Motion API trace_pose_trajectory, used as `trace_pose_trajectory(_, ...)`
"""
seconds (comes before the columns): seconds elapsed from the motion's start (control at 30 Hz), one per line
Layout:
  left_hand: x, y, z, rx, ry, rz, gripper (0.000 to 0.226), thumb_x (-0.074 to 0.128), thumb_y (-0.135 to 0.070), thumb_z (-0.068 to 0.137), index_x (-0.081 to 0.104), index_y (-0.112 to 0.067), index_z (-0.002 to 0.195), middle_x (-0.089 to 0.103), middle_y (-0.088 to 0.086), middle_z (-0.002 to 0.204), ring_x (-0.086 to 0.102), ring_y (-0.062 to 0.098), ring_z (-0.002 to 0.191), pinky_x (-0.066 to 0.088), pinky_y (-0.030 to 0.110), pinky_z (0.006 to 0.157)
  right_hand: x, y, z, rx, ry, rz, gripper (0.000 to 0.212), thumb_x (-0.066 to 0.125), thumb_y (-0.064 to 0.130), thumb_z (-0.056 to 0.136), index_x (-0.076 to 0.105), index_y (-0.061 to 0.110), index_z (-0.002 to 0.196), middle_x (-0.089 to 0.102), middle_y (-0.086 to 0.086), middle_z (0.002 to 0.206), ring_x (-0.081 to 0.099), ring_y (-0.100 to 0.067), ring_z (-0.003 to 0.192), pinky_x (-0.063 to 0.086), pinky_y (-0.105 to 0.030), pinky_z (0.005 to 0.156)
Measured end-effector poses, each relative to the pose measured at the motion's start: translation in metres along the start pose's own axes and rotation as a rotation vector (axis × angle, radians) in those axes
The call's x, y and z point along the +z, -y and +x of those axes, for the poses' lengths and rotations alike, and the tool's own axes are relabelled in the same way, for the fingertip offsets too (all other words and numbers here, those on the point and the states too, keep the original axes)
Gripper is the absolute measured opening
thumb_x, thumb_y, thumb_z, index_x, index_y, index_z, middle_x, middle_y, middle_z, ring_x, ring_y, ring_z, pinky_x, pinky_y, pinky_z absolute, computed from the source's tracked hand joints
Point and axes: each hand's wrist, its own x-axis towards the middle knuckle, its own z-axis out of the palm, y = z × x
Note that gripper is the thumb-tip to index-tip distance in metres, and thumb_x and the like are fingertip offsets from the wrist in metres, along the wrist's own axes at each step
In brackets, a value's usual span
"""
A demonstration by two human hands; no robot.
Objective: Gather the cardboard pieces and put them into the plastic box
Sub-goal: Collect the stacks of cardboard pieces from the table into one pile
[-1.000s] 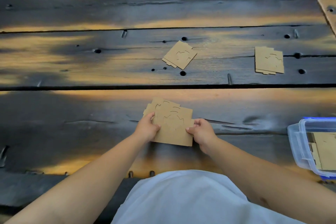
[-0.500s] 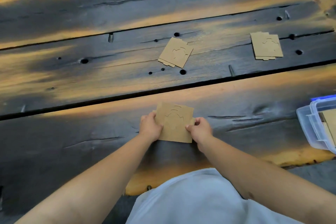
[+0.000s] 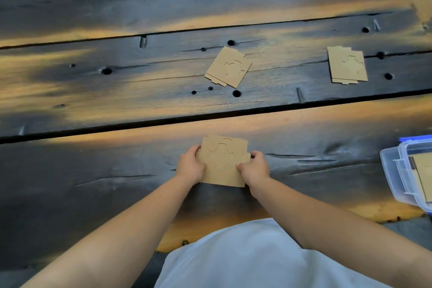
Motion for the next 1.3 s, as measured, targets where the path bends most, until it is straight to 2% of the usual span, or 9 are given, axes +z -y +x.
trace_pose_trajectory(0.1,-0.005,0.001,-0.003,-0.007,0.011,-0.139,0.055,0.06,-0.007,0.088,0.045,-0.026,0.138,0.061,0.004,0.126,0.057,0.021,0.103,0.049,0.028,0.076,-0.005,0.001,-0.004,-0.061,0.048,-0.004,0.018,0.062,0.015,0.09,0.054,0.024,0.103,0.064,-0.007,0.115,0.06,-0.028,0.101,0.054,-0.05,0.09)
trace_pose_trajectory(0.23,-0.015,0.002,-0.011,0.009,0.06,-0.302,0.042,0.063,-0.006,0.088,0.051,-0.024,0.125,0.067,0.004,0.115,0.063,0.021,0.1,0.053,0.035,0.085,-0.018,0.005,-0.011,-0.191,0.073,0.003,0.017,0.066,0.017,0.089,0.056,0.023,0.102,0.061,-0.007,0.117,0.062,-0.027,0.101,0.054,-0.048,0.09)
trace_pose_trajectory(0.33,-0.023,-0.001,-0.021,0.045,0.105,-0.419,0.027,0.061,-0.003,0.089,0.055,-0.021,0.107,0.068,0.004,0.103,0.065,0.015,0.089,0.056,0.035,0.079,-0.032,0.008,-0.016,-0.26,0.107,0.009,0.022,0.069,0.017,0.089,0.055,0.022,0.105,0.065,-0.004,0.113,0.063,-0.024,0.102,0.054,-0.045,0.09)
trace_pose_trajectory(0.53,-0.032,-0.019,-0.042,0.133,0.199,-0.64,0.026,0.062,0.0,0.089,0.052,-0.014,0.109,0.07,0.006,0.102,0.069,0.01,0.081,0.055,0.023,0.064,-0.05,0.013,-0.025,-0.268,0.108,0.134,0.022,0.069,0.009,0.087,0.056,0.02,0.101,0.068,-0.006,0.109,0.065,-0.024,0.1,0.055,-0.047,0.09)
trace_pose_trajectory(0.7,-0.037,-0.038,-0.049,0.142,0.234,-0.803,0.032,0.065,-0.001,0.087,0.049,-0.011,0.113,0.069,0.013,0.107,0.07,0.018,0.079,0.056,0.028,0.057,-0.069,0.022,-0.031,-0.299,0.189,0.254,0.026,0.068,0.002,0.087,0.058,0.013,0.109,0.069,-0.011,0.11,0.068,-0.022,0.096,0.057,-0.039,0.081)
trace_pose_trajectory(0.93,-0.033,-0.059,-0.043,0.152,0.208,-0.807,0.033,0.059,0.005,0.089,0.055,0.002,0.121,0.069,0.019,0.113,0.067,0.032,0.101,0.055,0.043,0.088,-0.093,0.056,-0.019,-0.358,0.263,0.239,0.036,0.065,-0.008,0.085,0.058,0.004,0.118,0.069,-0.02,0.113,0.067,-0.032,0.103,0.055,-0.044,0.089)
trace_pose_trajectory(1.07,-0.045,-0.077,-0.022,0.172,0.138,-0.745,0.034,0.064,0.0,0.087,0.059,-0.007,0.12,0.07,0.011,0.111,0.069,0.025,0.099,0.057,0.039,0.084,-0.093,0.074,-0.002,-0.35,0.229,0.177,0.022,0.069,0.001,0.085,0.058,0.012,0.1,0.069,-0.01,0.104,0.067,-0.024,0.097,0.057,-0.045,0.086)
trace_pose_trajectory(1.17,-0.059,-0.096,0.006,0.207,0.107,-0.6,0.026,0.068,-0.006,0.085,0.062,-0.021,0.106,0.07,0.003,0.106,0.069,0.007,0.084,0.054,0.021,0.066,-0.084,0.085,0.014,-0.311,0.201,0.214,0.021,0.07,0.004,0.085,0.055,0.012,0.096,0.067,-0.013,0.107,0.066,-0.028,0.1,0.055,-0.051,0.09)
trace_pose_trajectory(1.3,-0.077,-0.123,0.046,0.196,0.108,-0.36,0.026,0.07,-0.014,0.084,0.061,-0.017,0.108,0.068,0.003,0.103,0.065,0.019,0.09,0.052,0.029,0.071,-0.067,0.099,0.037,-0.259,0.125,0.278,0.018,0.071,0.007,0.085,0.056,0.015,0.091,0.07,-0.009,0.101,0.067,-0.024,0.094,0.056,-0.046,0.087)
